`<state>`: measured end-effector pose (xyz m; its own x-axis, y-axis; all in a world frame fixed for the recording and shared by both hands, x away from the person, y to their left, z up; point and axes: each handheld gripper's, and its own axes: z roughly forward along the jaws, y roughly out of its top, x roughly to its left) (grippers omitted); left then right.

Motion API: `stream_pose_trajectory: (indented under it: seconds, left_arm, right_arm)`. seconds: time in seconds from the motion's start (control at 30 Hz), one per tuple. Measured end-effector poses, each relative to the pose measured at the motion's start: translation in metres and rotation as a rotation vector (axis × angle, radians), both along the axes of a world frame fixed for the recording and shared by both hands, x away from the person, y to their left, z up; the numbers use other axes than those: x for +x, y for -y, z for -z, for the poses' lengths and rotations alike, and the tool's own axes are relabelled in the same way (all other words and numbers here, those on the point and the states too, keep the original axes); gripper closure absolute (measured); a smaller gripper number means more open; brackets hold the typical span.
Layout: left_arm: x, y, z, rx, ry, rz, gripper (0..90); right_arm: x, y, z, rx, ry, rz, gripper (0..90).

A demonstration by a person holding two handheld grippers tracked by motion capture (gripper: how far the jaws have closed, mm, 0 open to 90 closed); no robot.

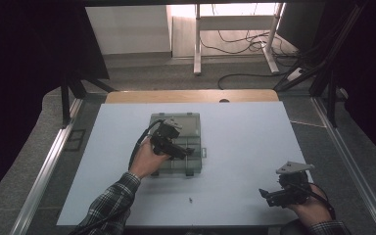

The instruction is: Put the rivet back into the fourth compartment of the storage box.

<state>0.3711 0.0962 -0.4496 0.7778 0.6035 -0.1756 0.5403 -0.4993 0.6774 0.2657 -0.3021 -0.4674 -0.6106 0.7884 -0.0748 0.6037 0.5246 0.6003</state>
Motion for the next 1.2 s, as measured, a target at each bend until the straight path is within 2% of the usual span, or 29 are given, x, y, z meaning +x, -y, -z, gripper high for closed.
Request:
stream_pose_trajectory:
  seconds: [0.27,0.43,0.6,0.7,0.83,0.9,1.03,1.1,1.13,1.17,1.2]
  left_arm:
    - [-0.019,-0.019,-0.003,-0.05,0.02,0.002,1.8]
    - [-0.037,-0.034,-0.004,-0.047,0.052,-0.012,0.6]
    - [-0.048,-0.039,-0.002,-0.052,0.08,-0.013,0.8]
    - [-0.057,-0.04,0.0,-0.024,0.115,-0.006,1.1]
    - [-0.07,-0.041,0.001,-0.015,0.152,0.0,0.7]
    - [-0.076,-0.042,0.003,-0.014,0.151,0.005,0.7]
    - [-0.087,-0.042,0.008,0.001,0.132,0.016,0.3]
    - [-0.095,-0.041,0.011,0.022,0.122,0.013,0.0]
    - [-0.095,-0.041,0.011,0.022,0.122,0.013,0.0]
    - [-0.099,-0.039,0.013,0.058,0.099,0.01,0.0]
    - [-0.099,-0.039,0.013,0.058,0.099,0.01,0.0]
  right_arm:
    - [0.0,0.001,-0.001,0.023,0.001,-0.008,0.0]
    - [-0.001,0.0,-0.002,0.04,0.003,-0.013,0.0]
    - [-0.001,0.001,-0.003,0.055,0.006,-0.02,0.0]
    - [-0.001,0.0,-0.003,0.071,0.009,-0.025,0.0]
    - [-0.001,0.001,-0.005,0.105,0.015,-0.027,0.0]
    - [-0.001,0.002,-0.007,0.146,0.021,-0.02,0.0]
    - [-0.001,0.003,-0.009,0.182,0.038,-0.025,0.0]
    - [-0.001,0.004,-0.011,0.222,0.059,-0.038,0.0]
    - [-0.002,0.004,-0.011,0.233,0.067,-0.04,0.0]
    - [-0.002,0.004,-0.012,0.24,0.071,-0.042,0.0]
    - [-0.002,0.004,-0.012,0.243,0.073,-0.044,0.0]
